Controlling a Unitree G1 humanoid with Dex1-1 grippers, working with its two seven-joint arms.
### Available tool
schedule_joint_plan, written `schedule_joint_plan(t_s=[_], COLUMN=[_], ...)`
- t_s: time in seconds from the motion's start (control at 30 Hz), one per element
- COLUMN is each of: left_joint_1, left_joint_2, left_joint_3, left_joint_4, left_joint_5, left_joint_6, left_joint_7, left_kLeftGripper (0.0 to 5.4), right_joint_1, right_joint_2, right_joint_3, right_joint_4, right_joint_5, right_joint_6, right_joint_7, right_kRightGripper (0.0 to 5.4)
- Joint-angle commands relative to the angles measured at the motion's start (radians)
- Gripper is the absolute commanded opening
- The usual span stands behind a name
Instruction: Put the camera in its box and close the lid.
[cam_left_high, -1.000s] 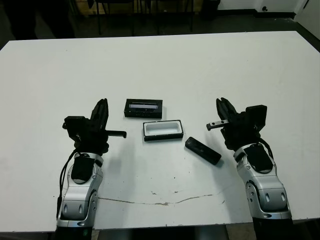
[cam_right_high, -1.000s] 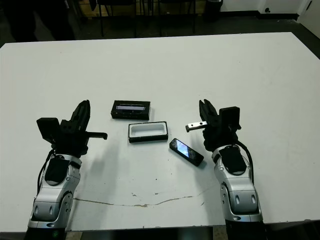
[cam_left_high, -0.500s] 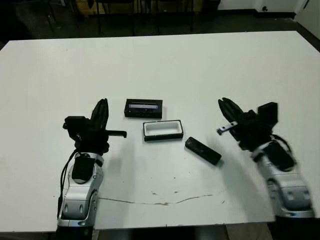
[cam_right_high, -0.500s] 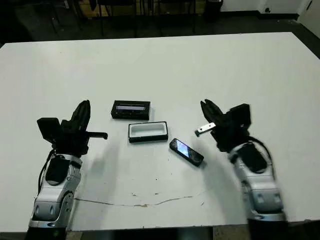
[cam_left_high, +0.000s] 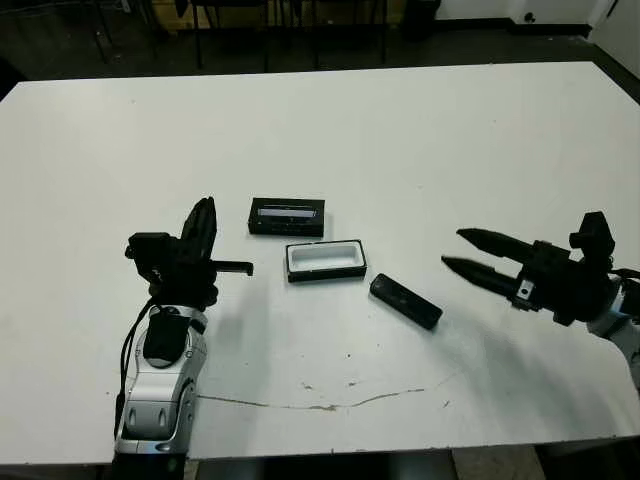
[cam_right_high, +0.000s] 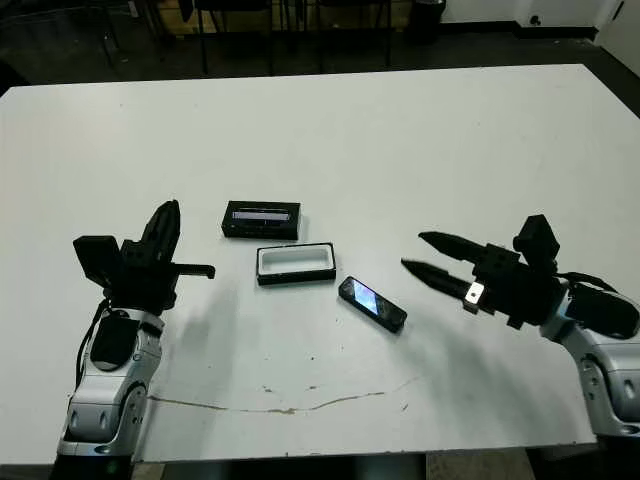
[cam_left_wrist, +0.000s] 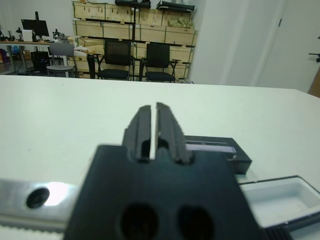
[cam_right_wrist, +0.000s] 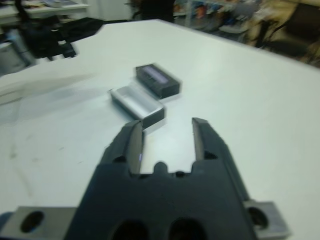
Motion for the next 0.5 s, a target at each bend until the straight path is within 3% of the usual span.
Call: schedule_joint_plan(t_s=[0.03,0.2,0.37,0.5], left_joint_1=[0.012,0.019,0.029,0.030], left_joint_2=[0.007,0.007,0.006,0.004], left_joint_3=[0.003,-0.002,-0.005,-0.007], left_joint_4=[0.004,0.004,-0.004,-0.003], left_joint_5=[0.001,0.007,0.017,0.017], left_joint_6=[0.027,0.017,0.019,0.023], left_joint_7=[0.004,0.003,0.010,0.014], left_kLeftGripper=[0.00,0.00,0.00,0.00], right_joint_1=[0.045,0.064,0.050,0.050], right_joint_2=[0.010,0.050,0.085,0.103], right_joint_3=[0.026,0.052,0.081,0.099], right_joint_4=[0.015,0.065,0.164,0.212], right_joint_5=[-0.011,-0.042,-0.078,-0.070], right_joint_6=[0.002,-0.050,-0.159,-0.187], right_joint_7=[0.003,-0.011,0.020,0.053], right_kRightGripper=[3.03,3.88,4.80,5.39])
